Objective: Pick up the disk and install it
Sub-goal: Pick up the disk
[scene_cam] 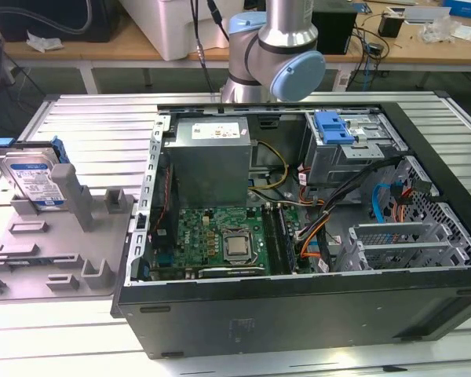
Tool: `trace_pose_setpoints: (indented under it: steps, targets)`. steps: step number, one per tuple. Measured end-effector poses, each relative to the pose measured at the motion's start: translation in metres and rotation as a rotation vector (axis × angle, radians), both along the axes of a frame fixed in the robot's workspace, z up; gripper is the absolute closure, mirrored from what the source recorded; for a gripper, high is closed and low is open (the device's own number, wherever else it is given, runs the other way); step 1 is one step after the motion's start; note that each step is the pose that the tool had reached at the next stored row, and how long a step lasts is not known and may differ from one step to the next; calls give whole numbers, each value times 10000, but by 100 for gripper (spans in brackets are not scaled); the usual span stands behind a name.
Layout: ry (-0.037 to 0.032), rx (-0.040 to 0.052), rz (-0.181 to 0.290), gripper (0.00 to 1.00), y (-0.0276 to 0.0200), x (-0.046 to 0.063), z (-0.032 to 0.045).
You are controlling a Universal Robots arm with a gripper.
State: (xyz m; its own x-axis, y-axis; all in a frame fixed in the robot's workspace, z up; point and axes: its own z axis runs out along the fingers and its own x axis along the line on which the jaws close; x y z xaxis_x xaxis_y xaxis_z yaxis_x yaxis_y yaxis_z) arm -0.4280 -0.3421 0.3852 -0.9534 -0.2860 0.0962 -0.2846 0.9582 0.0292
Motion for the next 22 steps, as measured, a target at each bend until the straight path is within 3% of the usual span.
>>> trace_pose_setpoints:
  steps: [1,3,9,13,17,22]
  targets:
    - [1,-2,26,56,0,0,0]
    - [-1,-4,515,56,1,0,0]
    - [-4,-9,680,56,6,0,0]
    - [-113,-14,1514,56,5,0,0]
    - [-303,-24,2253,56,5,0,0]
    - [-481,-32,3077,56,5,0,-1]
